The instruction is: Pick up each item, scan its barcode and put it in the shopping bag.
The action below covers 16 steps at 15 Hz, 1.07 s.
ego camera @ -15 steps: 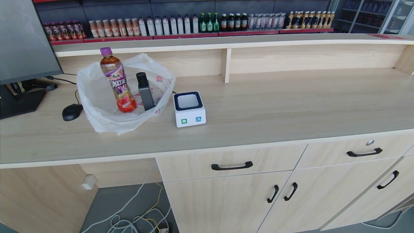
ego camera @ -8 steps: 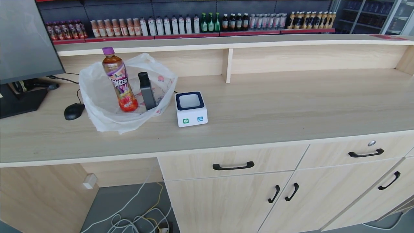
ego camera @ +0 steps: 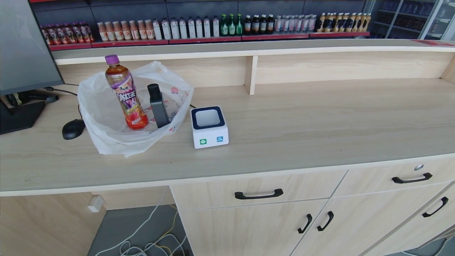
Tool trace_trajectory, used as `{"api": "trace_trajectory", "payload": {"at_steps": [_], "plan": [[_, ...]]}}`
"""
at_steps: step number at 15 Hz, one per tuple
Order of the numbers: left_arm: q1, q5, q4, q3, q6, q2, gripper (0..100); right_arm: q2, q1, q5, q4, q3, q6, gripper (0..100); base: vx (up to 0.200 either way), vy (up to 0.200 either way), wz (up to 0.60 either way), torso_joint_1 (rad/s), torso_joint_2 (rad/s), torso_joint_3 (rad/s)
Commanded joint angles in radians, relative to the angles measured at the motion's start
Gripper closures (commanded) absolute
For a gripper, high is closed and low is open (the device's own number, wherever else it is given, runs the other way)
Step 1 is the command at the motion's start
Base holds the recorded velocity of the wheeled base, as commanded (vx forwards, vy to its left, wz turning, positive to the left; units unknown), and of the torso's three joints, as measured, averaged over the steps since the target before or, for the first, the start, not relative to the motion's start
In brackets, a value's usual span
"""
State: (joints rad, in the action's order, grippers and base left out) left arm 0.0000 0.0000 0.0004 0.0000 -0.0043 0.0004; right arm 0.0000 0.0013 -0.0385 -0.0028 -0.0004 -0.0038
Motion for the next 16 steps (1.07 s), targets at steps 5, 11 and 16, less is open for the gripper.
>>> {"api": "trace_trajectory", "payload": {"at_steps": [5, 11, 16], "plan": [[0.0, 0.0, 0.0, 0.0, -0.002, 0.0, 0, 0.002, 0.0, 0.0, 0.0, 0.0, -0.004, 0, 0.0, 0.0, 0.0, 0.0, 0.0, 0.0], [0.0, 0.0, 0.0, 0.0, 0.0, 0.0, 0, 0.002, -0.001, 0.0, 0.0, 0.0, -0.005, 0, 0.0, 0.1, 0.0, -0.001, 0.0, 0.002], [-0.002, 0.0, 0.0, 0.0, 0.0, 0.0, 0, 0.002, -0.001, 0.0, 0.0, 0.0, -0.007, 0, 0.0, 0.0, 0.0, 0.0, 0.0, 0.0]]}}
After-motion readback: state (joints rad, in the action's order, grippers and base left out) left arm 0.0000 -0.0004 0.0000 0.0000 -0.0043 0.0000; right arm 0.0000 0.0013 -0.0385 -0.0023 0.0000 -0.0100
